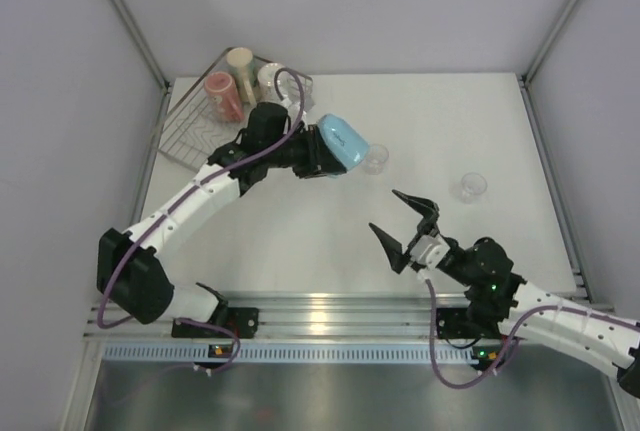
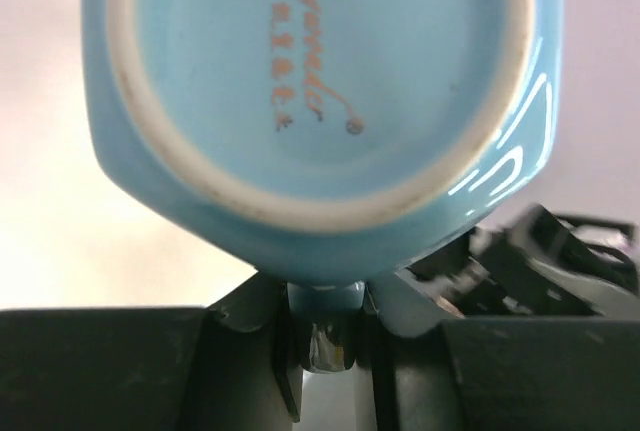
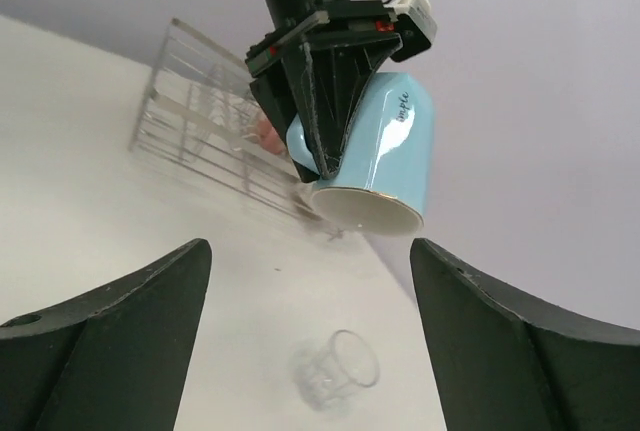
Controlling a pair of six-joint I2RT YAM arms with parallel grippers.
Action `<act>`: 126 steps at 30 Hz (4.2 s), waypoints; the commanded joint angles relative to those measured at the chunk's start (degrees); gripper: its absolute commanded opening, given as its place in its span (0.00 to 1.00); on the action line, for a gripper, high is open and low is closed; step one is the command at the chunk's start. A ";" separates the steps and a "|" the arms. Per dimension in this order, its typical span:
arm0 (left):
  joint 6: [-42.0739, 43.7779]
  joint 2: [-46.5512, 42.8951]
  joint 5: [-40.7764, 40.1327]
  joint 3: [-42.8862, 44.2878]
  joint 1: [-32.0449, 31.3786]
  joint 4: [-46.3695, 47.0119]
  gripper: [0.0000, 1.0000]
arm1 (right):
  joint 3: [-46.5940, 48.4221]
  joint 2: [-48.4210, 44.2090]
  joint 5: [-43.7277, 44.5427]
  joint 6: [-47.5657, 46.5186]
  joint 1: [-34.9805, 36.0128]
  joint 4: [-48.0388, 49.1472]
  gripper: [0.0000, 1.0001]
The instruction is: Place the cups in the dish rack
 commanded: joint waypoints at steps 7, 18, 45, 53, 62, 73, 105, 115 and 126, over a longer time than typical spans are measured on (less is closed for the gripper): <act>22.76 2.54 -39.98 10.65 0.52 -9.46 0.00 | 8.74 -4.00 18.23 54.51 1.13 -15.72 0.76; 30.07 7.54 -51.54 17.76 5.17 -8.94 0.00 | 28.01 14.12 21.01 67.59 1.13 -45.57 0.79; 31.39 26.43 -46.95 27.96 18.63 -1.64 0.00 | 23.44 0.59 23.03 71.29 1.13 -50.14 0.81; 26.30 32.24 -45.54 31.39 19.07 -1.55 0.00 | 23.88 0.06 23.82 70.58 1.22 -51.11 0.81; 24.62 34.97 -46.95 31.04 18.98 -1.55 0.00 | 24.14 -0.12 24.43 70.23 1.13 -51.55 0.81; 24.71 36.64 -46.86 30.86 18.98 -1.55 0.12 | 24.06 -0.29 24.52 70.14 1.13 -51.72 0.82; 24.01 36.12 -45.54 27.97 18.98 -1.82 0.34 | 26.25 -3.19 26.54 68.03 1.22 -54.62 0.83; 24.01 31.90 -44.93 25.42 18.98 -1.90 0.36 | 26.16 -2.50 25.84 70.14 1.22 -55.50 0.83; 24.01 22.41 -44.14 23.66 18.98 -3.92 0.52 | 24.85 -2.22 28.47 77.42 1.22 -58.04 0.82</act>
